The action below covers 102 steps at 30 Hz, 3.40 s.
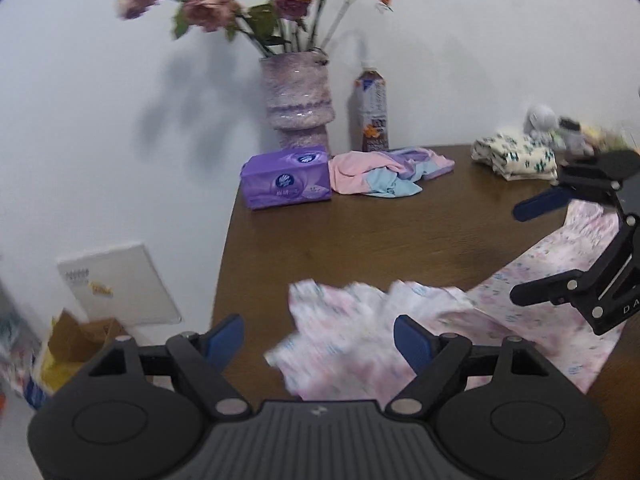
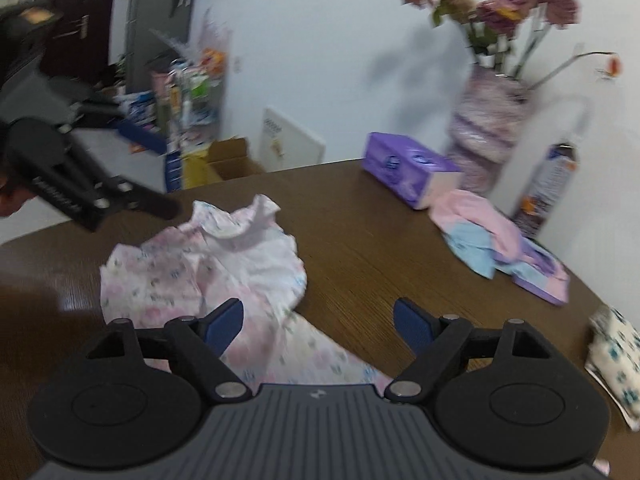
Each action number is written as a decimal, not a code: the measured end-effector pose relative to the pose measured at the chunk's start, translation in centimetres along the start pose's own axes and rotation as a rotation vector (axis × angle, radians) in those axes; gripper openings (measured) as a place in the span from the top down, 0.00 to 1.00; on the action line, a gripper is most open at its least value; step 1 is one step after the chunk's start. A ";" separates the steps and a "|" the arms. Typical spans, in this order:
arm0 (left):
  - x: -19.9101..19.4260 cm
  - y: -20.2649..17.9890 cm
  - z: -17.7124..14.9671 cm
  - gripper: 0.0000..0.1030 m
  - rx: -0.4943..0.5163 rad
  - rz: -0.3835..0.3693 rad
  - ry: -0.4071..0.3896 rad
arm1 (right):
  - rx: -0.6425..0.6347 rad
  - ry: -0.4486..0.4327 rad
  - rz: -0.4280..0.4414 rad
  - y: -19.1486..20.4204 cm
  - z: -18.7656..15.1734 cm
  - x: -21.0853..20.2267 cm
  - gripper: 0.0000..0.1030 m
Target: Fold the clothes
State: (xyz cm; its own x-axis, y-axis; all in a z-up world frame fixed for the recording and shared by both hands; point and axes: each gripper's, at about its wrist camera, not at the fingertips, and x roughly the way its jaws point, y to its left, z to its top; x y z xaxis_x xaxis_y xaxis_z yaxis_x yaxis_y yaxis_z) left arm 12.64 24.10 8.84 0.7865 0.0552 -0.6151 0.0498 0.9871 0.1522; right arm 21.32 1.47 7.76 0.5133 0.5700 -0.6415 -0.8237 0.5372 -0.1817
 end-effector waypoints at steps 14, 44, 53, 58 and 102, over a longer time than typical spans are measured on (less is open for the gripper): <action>12.9 0.8 4.0 0.43 0.466 -0.189 0.301 | 0.094 0.253 0.240 -3.0 4.6 12.1 0.46; 3.7 -4.8 -2.2 0.97 0.957 -0.040 -0.106 | -0.375 0.057 0.134 5.1 4.1 5.9 0.99; -1.3 -6.0 -8.9 0.97 1.058 0.002 -0.180 | -0.352 0.064 0.290 6.6 2.0 2.1 0.94; -2.3 -6.6 -10.1 0.97 1.042 -0.044 -0.187 | -0.065 0.004 0.287 2.8 3.9 1.7 0.92; -4.1 -4.8 -6.0 0.81 0.142 -0.099 -0.072 | -0.031 0.034 0.085 4.0 -1.9 6.2 0.92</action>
State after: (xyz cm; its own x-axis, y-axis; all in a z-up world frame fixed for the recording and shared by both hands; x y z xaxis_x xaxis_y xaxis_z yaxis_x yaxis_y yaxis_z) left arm 5.53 20.08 6.02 0.8155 -0.0568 -0.5760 0.2112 0.9557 0.2048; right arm 20.80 5.98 1.63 0.4330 0.5911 -0.6805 -0.8713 0.4680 -0.1479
